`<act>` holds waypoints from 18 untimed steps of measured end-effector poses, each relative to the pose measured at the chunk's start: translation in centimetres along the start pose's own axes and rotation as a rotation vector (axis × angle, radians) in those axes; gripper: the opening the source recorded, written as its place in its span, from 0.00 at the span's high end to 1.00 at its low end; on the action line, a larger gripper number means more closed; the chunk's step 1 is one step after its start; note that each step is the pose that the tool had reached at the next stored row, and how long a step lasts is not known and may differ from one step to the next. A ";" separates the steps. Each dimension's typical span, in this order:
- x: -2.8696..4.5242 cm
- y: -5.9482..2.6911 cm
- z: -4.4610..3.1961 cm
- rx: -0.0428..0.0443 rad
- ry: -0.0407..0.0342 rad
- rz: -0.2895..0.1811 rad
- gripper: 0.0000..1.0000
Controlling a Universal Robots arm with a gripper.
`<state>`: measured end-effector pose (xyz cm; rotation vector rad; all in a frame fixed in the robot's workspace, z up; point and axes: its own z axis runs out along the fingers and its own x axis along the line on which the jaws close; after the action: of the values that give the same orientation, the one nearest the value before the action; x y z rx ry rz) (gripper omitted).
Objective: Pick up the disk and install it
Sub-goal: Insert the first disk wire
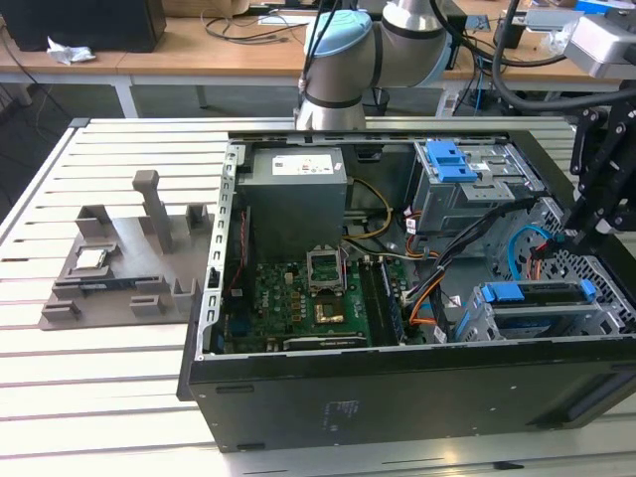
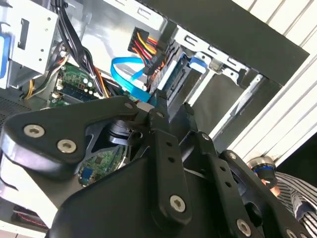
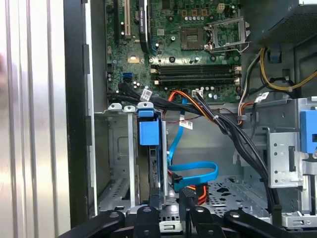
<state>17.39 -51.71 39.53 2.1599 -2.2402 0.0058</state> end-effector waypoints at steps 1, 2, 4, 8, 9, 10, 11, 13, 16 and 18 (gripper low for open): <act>-0.45 -0.26 0.19 -0.0001 0.0051 0.000 0.70; -0.66 -0.39 0.30 -0.0002 0.0078 0.000 0.70; -1.12 -0.73 0.62 -0.0009 0.0125 0.000 0.70; -1.85 -1.51 1.54 -0.0025 0.0167 0.000 0.70; -1.99 -1.66 1.74 -0.0029 0.0171 0.000 0.70; -2.11 -1.78 1.92 -0.0031 0.0173 0.000 0.70; -2.31 -1.96 2.18 -0.0034 0.0182 0.000 0.70; -2.70 -1.98 2.58 -0.0036 0.0186 0.000 0.70; -2.96 -1.99 3.30 -0.0033 0.0284 0.001 0.70; -2.97 -1.99 3.45 -0.0027 0.0437 0.001 0.70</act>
<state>19.42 -48.90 35.98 2.1360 -2.2164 0.0495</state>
